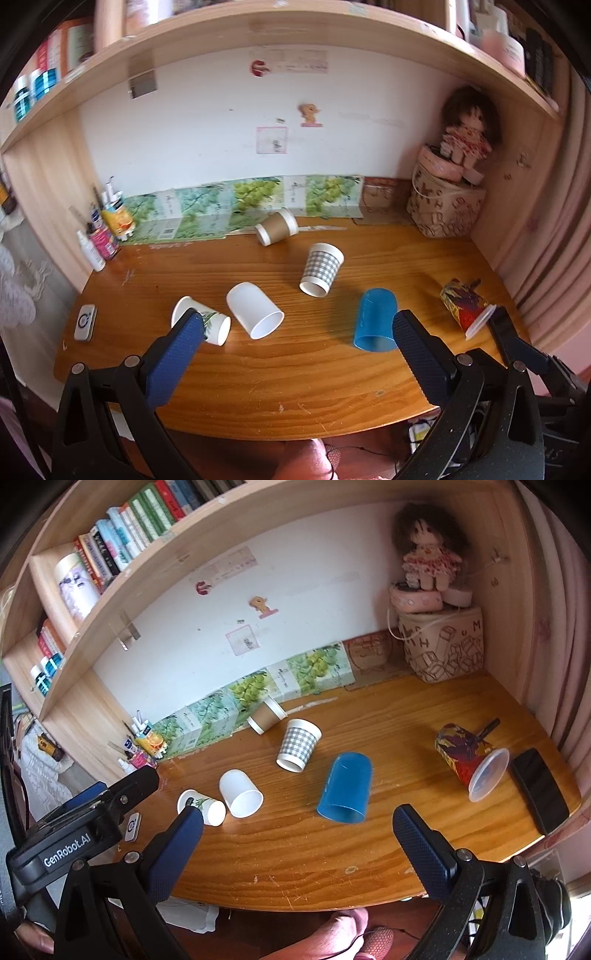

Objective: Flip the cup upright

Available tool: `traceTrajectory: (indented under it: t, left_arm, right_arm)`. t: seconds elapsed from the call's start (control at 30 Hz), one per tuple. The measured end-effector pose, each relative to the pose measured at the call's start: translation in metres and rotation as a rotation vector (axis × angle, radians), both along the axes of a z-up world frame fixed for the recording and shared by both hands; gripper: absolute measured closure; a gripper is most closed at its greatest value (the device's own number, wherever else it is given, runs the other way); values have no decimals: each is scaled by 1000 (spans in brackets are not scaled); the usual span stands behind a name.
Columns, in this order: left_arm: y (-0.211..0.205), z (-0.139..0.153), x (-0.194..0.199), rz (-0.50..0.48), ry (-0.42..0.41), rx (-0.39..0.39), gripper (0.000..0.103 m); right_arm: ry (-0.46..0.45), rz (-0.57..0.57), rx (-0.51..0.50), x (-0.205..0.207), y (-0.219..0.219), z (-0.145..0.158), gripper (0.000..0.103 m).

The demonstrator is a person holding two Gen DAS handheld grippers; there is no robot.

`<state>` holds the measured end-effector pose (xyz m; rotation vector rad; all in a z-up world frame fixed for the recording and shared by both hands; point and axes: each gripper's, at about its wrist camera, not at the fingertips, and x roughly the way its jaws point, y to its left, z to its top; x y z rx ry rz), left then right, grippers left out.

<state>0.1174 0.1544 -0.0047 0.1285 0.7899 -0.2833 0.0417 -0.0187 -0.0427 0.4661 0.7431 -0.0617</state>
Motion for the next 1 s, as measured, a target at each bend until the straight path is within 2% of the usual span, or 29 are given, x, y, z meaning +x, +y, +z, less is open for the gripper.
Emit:
traceTrajectory:
  t: [0.2, 0.4, 0.77, 0.9, 1.0]
  left_arm:
    - [-23, -13, 23, -123, 59, 11, 2]
    - [-42, -32, 56, -204, 168, -2, 2]
    - [-80, -93, 131, -277, 470, 18, 2]
    - [-99, -122, 152, -291, 583, 60, 2]
    - [-112, -143, 164, -294, 631, 111, 2]
  right_arm:
    - [66, -66, 44, 11, -18, -15, 0]
    - [165, -109, 84, 27, -31, -35, 0]
    - [339, -140, 142, 63, -52, -73, 0]
    - [407, -140, 162, 76, -57, -89, 0]
    - [448, -145, 178, 83, -61, -101, 0]
